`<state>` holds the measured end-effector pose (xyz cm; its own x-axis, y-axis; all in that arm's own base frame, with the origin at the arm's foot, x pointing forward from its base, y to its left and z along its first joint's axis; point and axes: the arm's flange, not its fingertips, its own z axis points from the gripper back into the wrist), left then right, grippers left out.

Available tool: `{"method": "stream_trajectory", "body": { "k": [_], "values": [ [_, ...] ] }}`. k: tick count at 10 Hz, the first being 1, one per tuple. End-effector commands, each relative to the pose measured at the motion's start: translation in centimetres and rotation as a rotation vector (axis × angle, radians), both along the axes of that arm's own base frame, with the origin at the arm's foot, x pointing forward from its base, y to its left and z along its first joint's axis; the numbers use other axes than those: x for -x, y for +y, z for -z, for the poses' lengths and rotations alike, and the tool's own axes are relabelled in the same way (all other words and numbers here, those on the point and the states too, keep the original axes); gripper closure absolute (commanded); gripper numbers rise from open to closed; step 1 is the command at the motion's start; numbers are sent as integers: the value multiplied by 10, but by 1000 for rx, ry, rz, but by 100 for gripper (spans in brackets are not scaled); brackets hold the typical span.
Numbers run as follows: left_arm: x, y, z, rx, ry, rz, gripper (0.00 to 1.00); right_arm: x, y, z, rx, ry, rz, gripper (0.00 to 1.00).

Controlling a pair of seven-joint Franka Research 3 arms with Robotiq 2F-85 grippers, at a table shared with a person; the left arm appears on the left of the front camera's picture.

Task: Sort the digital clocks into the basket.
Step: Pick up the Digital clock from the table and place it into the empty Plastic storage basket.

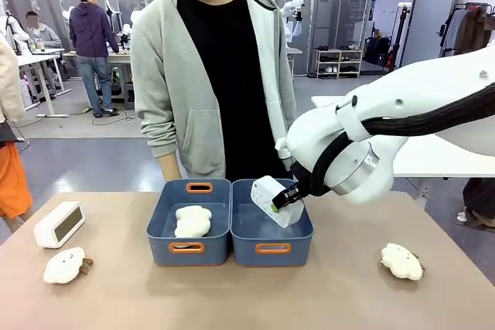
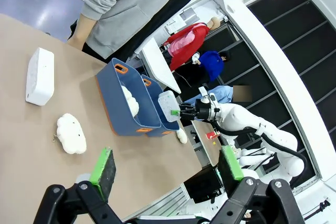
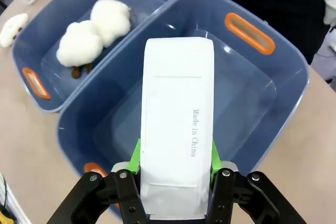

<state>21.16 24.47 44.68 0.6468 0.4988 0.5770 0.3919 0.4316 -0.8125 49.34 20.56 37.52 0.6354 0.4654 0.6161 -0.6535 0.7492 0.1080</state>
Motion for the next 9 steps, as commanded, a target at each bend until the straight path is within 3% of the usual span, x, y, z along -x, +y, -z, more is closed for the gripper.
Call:
{"method": "stream_trajectory", "body": {
  "k": [1,2,3,5,9],
  "values": [
    [0,0,-3,15,-16,1,0,-6,2,19,6,5,28,100],
    [0,0,-3,15,-16,1,0,-5,1,20,6,8,31,100],
    [0,0,-3,15,-16,1,0,-4,0,18,-1,16,34,33],
    [0,0,-3,15,-16,1,0,-2,-4,15,-6,20,35,1],
    [0,0,-3,15,-16,1,0,18,-20,0,2,10,-14,0]
  ]
}}
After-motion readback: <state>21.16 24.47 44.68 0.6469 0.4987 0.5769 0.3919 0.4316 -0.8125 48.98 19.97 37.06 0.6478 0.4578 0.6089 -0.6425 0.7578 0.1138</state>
